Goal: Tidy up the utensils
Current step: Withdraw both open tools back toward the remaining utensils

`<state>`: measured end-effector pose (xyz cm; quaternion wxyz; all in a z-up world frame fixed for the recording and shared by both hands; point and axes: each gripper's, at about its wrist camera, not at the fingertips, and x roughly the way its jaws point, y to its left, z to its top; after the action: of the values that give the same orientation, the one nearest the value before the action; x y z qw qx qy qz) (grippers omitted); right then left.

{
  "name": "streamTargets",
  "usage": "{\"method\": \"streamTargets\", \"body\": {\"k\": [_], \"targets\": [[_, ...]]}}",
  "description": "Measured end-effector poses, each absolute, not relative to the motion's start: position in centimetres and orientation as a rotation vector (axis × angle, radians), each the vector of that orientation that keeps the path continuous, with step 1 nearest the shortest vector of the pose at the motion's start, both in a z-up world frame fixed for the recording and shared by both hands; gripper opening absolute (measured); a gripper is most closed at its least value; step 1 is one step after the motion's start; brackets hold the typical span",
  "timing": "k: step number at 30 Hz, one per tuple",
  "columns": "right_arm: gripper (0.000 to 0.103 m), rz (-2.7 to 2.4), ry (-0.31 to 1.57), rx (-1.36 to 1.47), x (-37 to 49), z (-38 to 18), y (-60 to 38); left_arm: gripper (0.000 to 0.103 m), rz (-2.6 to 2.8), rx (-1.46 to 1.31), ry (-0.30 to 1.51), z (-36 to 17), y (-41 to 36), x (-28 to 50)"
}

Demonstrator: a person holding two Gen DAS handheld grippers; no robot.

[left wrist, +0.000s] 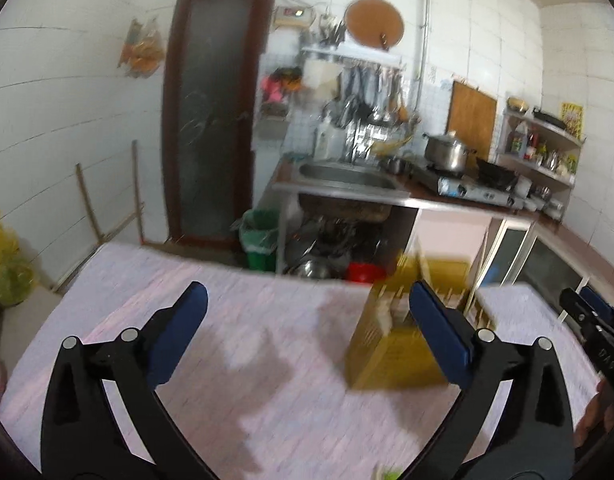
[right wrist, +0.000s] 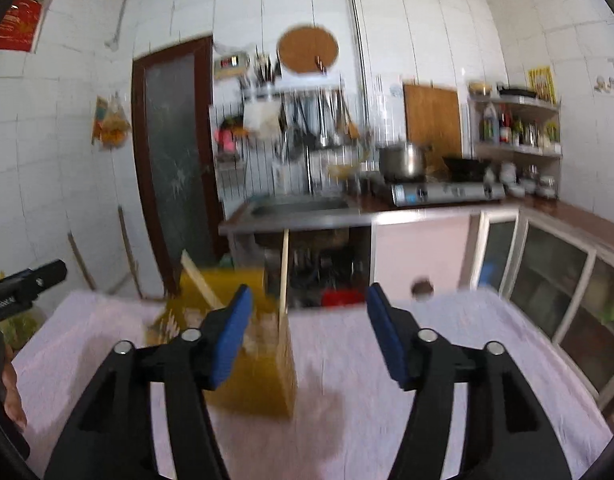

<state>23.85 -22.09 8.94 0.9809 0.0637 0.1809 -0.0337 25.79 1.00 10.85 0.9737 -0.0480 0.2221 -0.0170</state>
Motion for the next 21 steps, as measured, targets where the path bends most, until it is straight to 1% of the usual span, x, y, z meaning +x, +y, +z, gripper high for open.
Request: {"method": "streamTargets", "body": {"k": [3, 10, 13, 16, 21], "targets": [[0.065, -0.057, 0.468, 0.139, 21.5, 6.5, -20.8, 0.098, -0.007, -0.074, 0.527, 8.4, 2.3, 23.2], [0.065, -0.037, 0.649, 0.127, 18.7, 0.1, -17.6, 0.098, 0.026, -0.082, 0.689, 1.6, 4.3, 19.6], [0.065, -0.037, 0.73, 0.13, 18.5, -2.6, -16.6, 0.098, 0.033, -0.03, 0.738, -1.0, 4.0, 18.8], [0.065, -0.039, 0.78, 0.126, 18.5, -4.2, -15.6, 0.098, 0.014, 0.018, 0.784, -3.0, 3.7, 18.2], [0.065, -0.033, 0.828, 0.1, 18.5, -5.3, -14.0, 0.098, 0.007, 0.069, 0.833, -4.5, 3.0, 18.5]]}}
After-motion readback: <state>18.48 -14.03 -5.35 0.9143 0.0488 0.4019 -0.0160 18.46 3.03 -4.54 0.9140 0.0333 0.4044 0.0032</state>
